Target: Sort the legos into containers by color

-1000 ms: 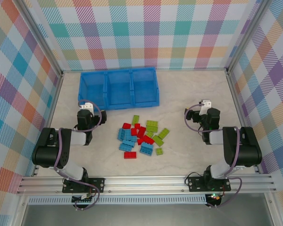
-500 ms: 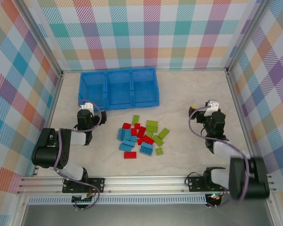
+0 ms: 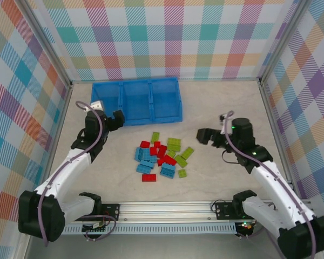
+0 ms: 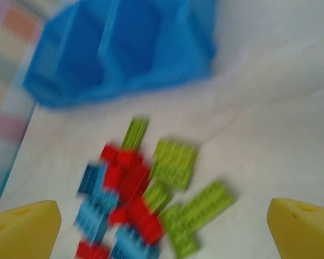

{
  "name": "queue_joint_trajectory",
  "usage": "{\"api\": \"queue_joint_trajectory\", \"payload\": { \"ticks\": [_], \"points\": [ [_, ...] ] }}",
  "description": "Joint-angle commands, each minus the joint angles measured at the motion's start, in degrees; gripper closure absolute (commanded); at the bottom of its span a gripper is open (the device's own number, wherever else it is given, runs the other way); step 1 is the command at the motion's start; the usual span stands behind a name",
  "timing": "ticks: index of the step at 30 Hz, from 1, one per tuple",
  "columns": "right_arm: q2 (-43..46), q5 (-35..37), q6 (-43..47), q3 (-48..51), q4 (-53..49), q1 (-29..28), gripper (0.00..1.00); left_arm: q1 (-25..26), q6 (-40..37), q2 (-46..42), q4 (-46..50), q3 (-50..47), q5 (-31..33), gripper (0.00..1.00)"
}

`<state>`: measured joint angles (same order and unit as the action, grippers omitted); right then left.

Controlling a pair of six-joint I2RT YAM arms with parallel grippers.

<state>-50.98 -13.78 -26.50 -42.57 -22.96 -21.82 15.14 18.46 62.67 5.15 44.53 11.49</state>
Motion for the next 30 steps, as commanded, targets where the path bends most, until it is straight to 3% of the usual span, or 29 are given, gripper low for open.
{"api": "queue_joint_trajectory", "payload": {
  "ticks": [1, 5, 10, 14, 17, 30],
  "points": [
    [-3.2, -3.2, -3.3, -4.4, -10.5, -8.5, 0.02, 4.5, 7.3, -0.3, 20.7, 4.3, -9.7, 0.02],
    [-9.2, 0.4, -4.7, -9.0, -12.7, -20.3, 0.01, 9.3, 6.3, 3.2, 27.7, 5.5, -17.7, 0.05],
    [-15.8, 5.1, -5.3, -13.9, -12.7, -30.8, 0.01, 12.6, 5.6, 8.8, 30.0, 3.4, -16.0, 0.11],
    [-18.5, 6.9, -7.6, -14.8, -9.3, -36.0, 0.01, 12.6, 6.3, 13.3, 27.1, 2.5, -18.1, 0.24],
    [-19.6, 8.6, -8.8, -15.0, -7.6, -38.8, 0.01, 12.6, 5.5, 15.8, 24.7, 2.7, -16.4, 0.38],
    [-18.7, 10.6, -11.6, -13.8, -6.6, -40.4, 0.0, 12.6, 5.3, 27.7, 17.3, 3.1, -21.3, 0.65]
  ]
}}
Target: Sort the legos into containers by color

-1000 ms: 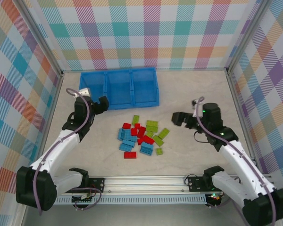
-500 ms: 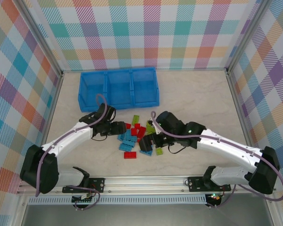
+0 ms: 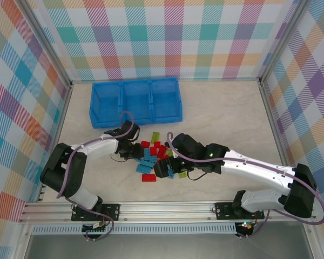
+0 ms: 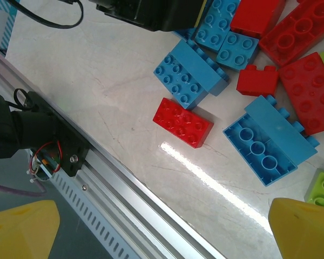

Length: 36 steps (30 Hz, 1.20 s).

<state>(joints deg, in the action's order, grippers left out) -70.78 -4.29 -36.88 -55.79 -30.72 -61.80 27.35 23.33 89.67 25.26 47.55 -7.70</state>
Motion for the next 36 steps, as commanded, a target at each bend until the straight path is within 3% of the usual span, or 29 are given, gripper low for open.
{"api": "queue_joint_trajectory", "payload": {
  "ticks": [1, 5, 9, 14, 19, 23, 29, 33, 36],
  "points": [
    [1.1, 1.4, -1.2, -0.5, 1.2, -0.4, 0.0, 0.4, 0.6, 1.0, -3.0, 0.0, -2.1, 0.7],
    [1.2, 1.7, -1.3, -0.6, 0.9, -0.5, 0.0, 0.4, 0.6, -0.4, -1.9, 0.0, -0.4, 0.82],
    [2.5, 2.5, -1.5, -0.6, 1.6, -0.6, 0.0, 0.4, 0.2, -8.2, 2.1, 1.7, 2.5, 0.87],
    [7.2, 4.9, -2.2, 3.8, 7.2, -0.5, 0.0, -1.5, -2.3, -18.8, 7.4, 9.3, 18.0, 0.92],
    [12.0, 6.5, -3.2, 7.4, 10.5, -0.6, 0.0, -9.7, -4.8, -15.1, 3.4, 16.5, 30.0, 0.95],
    [13.2, 5.3, -3.2, 7.3, 9.1, -0.5, 0.0, -15.5, -5.8, -3.3, -0.2, 24.7, 30.9, 0.93],
    [13.3, 3.4, -4.6, 6.3, 4.6, -0.8, 0.01, -19.7, -5.3, 16.4, 4.1, 39.9, 29.9, 0.9],
    [13.7, 4.1, -5.1, 6.1, 1.9, -1.4, 0.0, -21.6, -5.0, 20.6, 3.5, 42.7, 28.5, 0.7],
    [13.6, 5.7, -5.2, 5.8, 0.0, -1.5, 0.0, -21.8, -5.1, 18.7, 2.2, 41.9, 27.5, 0.57]
  ]
}}
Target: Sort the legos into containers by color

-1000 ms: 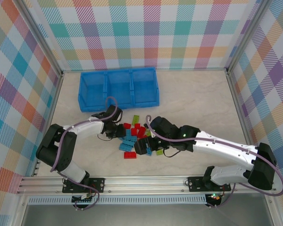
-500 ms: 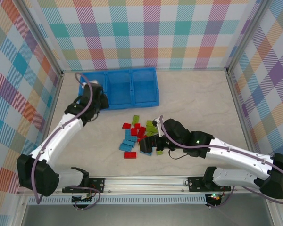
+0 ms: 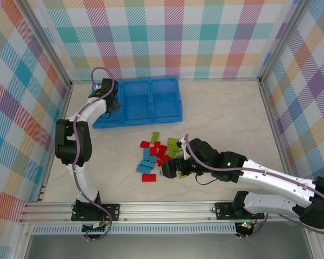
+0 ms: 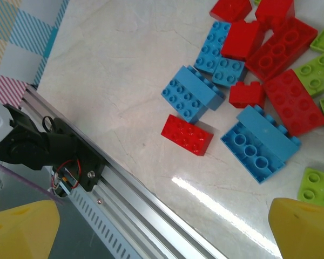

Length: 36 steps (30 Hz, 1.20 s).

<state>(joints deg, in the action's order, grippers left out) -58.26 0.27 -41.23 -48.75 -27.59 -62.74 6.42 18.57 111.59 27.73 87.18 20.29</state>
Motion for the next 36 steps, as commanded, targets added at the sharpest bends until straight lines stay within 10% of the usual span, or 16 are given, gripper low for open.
{"api": "queue_joint_trajectory", "payload": {
  "ticks": [1, 13, 23, 29, 36],
  "points": [
    [1.0, 1.8, -0.8, -1.5, -3.5, -0.5, 0.0, -0.9, -0.3, -4.3, -0.2, 2.1, -0.6, 0.55],
    [-7.7, 17.6, 5.5, -8.1, -13.7, 3.2, 0.0, 6.7, 0.5, -38.3, 2.6, -12.1, -17.0, 0.5],
    [-22.4, 8.0, 10.9, -12.4, -4.4, 18.4, 0.0, 32.7, -25.4, -55.5, 17.4, -18.0, -17.0, 0.39],
    [-34.0, 12.1, 9.9, -19.2, -2.3, 19.5, 0.0, 37.4, -43.1, -64.9, 15.0, -32.8, -29.1, 0.0],
    [-46.6, 16.9, 4.7, -25.6, -3.5, 19.4, 0.01, 38.0, -48.1, -67.1, 10.7, -39.2, -32.3, 0.0]
  ]
}}
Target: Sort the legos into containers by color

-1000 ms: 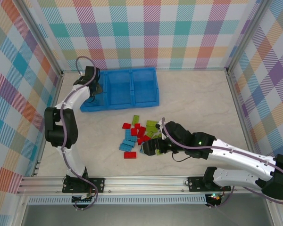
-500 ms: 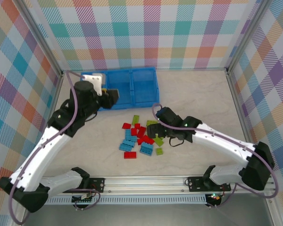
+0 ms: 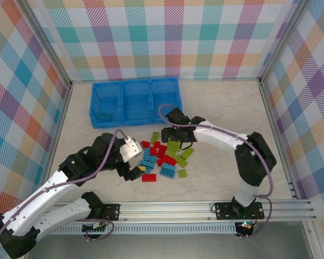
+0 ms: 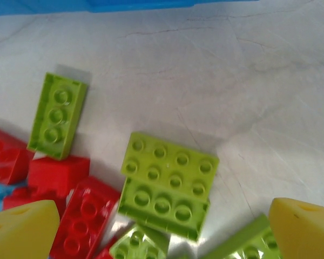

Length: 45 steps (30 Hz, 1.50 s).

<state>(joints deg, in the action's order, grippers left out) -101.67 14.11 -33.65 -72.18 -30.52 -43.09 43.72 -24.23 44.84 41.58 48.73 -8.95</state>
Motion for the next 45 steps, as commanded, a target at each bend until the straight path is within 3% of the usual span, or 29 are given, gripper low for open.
{"api": "queue_joint_trajectory", "payload": {
  "ticks": [1, 6, 14, 17, 23, 28, 34, 42, 45],
  "points": [
    [-4.8, 3.4, -3.6, -2.8, -0.8, -0.2, 0.01, 0.6, -6.0, -0.1, -2.8, -1.1, -2.6, 0.0],
    [-10.2, 1.0, -4.1, -5.0, 0.3, -0.2, 0.02, 0.7, -8.5, -0.5, -3.0, -3.4, -0.2, 0.0],
    [-12.3, 0.0, -5.6, -3.1, 3.6, -0.2, 0.42, 0.7, -8.7, -2.9, -5.1, -5.0, 0.5, 0.0],
    [-10.2, 0.8, -5.7, -1.6, 4.5, -0.2, 0.49, 0.6, -9.0, -3.3, -5.4, -5.1, 0.1, 0.0],
    [1.1, 3.8, -0.4, 0.0, 7.3, -0.6, 0.53, 0.6, -9.4, -5.3, -7.4, -5.8, 0.4, 0.0],
    [5.2, 6.5, 9.6, -3.2, 13.8, -0.7, 0.54, 0.2, -9.1, -9.6, -13.8, -8.9, 6.5, 0.0],
    [-7.0, 12.5, 23.4, -16.7, 17.7, 1.2, 0.47, 0.1, -9.2, -9.4, -13.5, -9.7, 9.6, 0.0],
    [-21.4, 9.9, 27.3, -30.9, 14.3, 5.9, 0.52, 0.1, -8.8, -9.4, -14.5, -10.4, 9.5, 0.0],
    [-23.9, 7.1, 26.8, -34.0, 11.8, 7.1, 0.45, 0.1, -8.7, -9.3, -14.9, -10.6, 9.7, 0.0]
  ]
}}
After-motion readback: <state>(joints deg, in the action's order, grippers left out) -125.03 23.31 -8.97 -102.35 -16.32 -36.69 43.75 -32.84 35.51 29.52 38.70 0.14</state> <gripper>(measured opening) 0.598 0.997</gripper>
